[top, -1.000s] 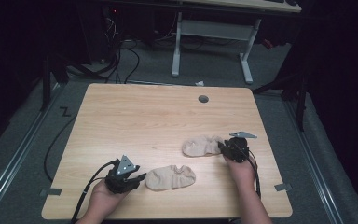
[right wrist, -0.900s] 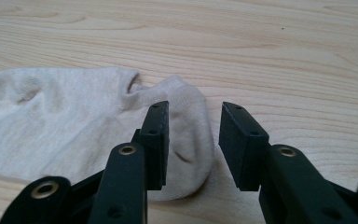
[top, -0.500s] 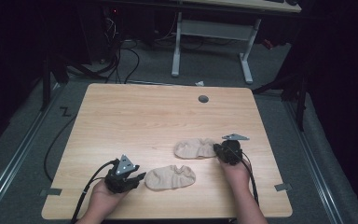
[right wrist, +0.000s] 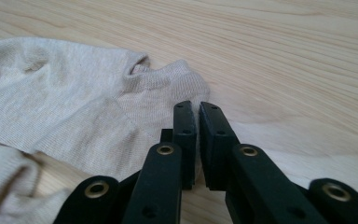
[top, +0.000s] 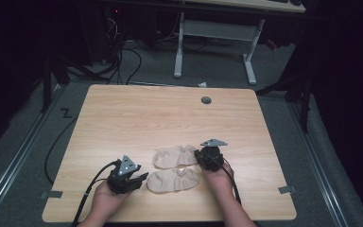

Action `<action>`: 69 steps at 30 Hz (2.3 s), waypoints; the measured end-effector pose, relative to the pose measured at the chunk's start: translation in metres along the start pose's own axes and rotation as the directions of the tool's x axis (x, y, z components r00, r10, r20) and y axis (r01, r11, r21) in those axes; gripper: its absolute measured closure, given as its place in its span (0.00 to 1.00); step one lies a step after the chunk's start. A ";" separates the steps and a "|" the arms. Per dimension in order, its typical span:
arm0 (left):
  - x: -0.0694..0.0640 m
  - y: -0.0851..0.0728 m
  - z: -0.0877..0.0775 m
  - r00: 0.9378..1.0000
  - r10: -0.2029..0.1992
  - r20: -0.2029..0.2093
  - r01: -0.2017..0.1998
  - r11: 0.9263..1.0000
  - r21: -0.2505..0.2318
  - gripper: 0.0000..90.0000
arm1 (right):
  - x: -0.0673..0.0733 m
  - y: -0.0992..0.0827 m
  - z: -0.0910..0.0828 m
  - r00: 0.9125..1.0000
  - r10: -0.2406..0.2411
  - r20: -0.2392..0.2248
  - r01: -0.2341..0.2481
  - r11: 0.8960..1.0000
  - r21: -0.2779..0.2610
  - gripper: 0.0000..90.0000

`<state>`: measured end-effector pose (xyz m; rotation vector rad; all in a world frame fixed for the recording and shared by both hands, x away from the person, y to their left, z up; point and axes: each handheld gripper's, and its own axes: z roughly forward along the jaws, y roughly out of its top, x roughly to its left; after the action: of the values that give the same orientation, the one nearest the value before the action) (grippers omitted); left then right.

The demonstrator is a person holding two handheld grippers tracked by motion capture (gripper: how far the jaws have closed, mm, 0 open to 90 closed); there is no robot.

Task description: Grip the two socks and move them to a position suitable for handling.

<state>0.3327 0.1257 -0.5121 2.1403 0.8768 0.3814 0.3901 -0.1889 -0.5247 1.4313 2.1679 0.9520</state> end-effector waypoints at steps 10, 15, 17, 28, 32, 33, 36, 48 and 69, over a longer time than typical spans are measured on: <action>0.006 0.010 0.018 0.997 -0.077 -0.005 0.077 0.996 -0.043 0.60 | 0.014 0.003 0.005 0.999 -0.037 -0.006 0.037 0.999 0.007 0.95; 0.017 0.018 0.037 0.992 -0.119 -0.043 0.118 0.993 -0.030 0.57 | 0.011 0.003 0.003 0.999 -0.032 -0.020 0.031 0.999 -0.025 0.85; 0.019 0.019 0.045 0.992 -0.118 -0.051 0.117 0.993 -0.015 0.58 | 0.008 0.004 0.000 0.999 -0.026 -0.032 0.024 0.999 -0.042 0.81; 0.017 0.021 0.049 0.987 -0.149 -0.064 0.146 0.988 -0.054 0.97 | 0.006 0.001 0.004 0.996 -0.061 -0.063 0.061 0.998 -0.007 0.96; 0.014 0.025 0.038 0.988 -0.144 -0.055 0.140 0.988 -0.068 0.97 | 0.007 0.005 -0.008 0.995 -0.070 -0.065 0.067 0.996 -0.054 0.96; 0.014 0.025 0.038 0.988 -0.144 -0.055 0.140 0.988 -0.068 0.97 | 0.007 0.005 -0.008 0.995 -0.070 -0.065 0.067 0.996 -0.054 0.96; 0.008 0.028 0.024 0.991 -0.125 -0.049 0.121 0.990 -0.072 0.97 | 0.012 0.005 -0.023 0.994 -0.094 -0.058 0.088 0.991 -0.099 0.96; -0.015 0.022 -0.012 0.995 -0.095 0.039 0.097 0.994 -0.049 0.96 | 0.024 -0.016 -0.067 0.983 -0.157 -0.095 0.140 0.976 -0.168 0.96; -0.030 0.005 -0.014 0.991 -0.099 0.085 0.103 0.993 -0.049 0.96 | 0.030 -0.041 -0.078 0.981 -0.159 -0.112 0.145 0.981 -0.128 0.96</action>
<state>0.3061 0.1103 -0.4990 2.0389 0.9136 0.2596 0.3013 -0.1982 -0.4971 1.1619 2.2283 1.1171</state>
